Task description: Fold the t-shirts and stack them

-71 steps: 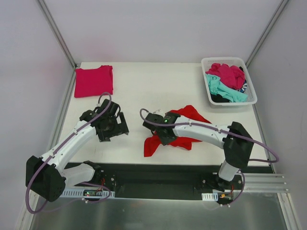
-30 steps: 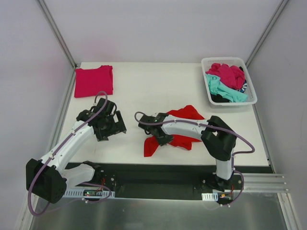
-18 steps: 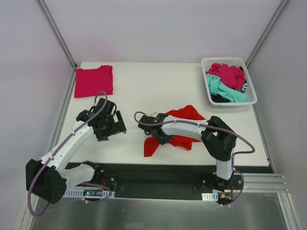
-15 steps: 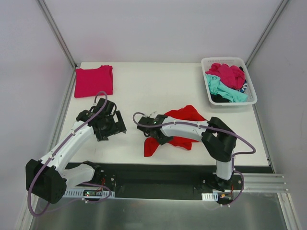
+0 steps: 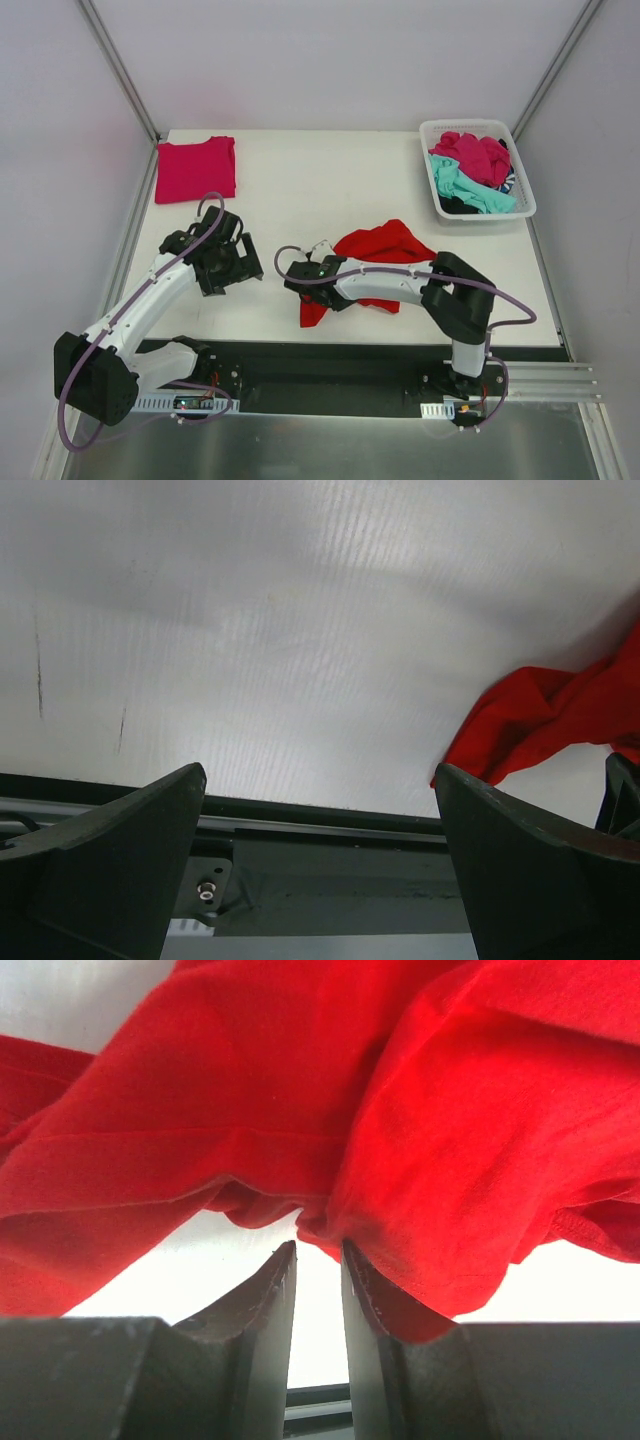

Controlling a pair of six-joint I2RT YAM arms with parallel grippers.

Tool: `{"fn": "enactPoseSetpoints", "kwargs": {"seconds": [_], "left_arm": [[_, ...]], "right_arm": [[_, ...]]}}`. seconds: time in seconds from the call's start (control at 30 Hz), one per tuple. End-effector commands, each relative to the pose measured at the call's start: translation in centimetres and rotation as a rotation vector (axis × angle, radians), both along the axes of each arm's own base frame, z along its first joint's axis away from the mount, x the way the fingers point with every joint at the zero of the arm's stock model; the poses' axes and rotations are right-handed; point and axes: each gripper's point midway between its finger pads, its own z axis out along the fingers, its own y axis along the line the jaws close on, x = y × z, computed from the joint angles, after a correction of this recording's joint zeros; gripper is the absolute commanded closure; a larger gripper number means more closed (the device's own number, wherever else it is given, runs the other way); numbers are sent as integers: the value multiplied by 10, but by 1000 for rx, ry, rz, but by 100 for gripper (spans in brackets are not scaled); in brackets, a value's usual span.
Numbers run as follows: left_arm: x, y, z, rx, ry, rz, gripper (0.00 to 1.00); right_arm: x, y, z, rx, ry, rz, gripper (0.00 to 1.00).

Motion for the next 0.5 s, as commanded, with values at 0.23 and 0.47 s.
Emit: {"fn": "enactPoseSetpoints", "kwargs": {"seconds": [0.23,0.47], "left_arm": [[-7,3,0,5,-1,-27,1],[-9,4,-2,8,1,-35,1]], "right_arm": [[1,18,-9,6,-84,-9,73],[8,17,-3,-74,-201,-2,74]]}}
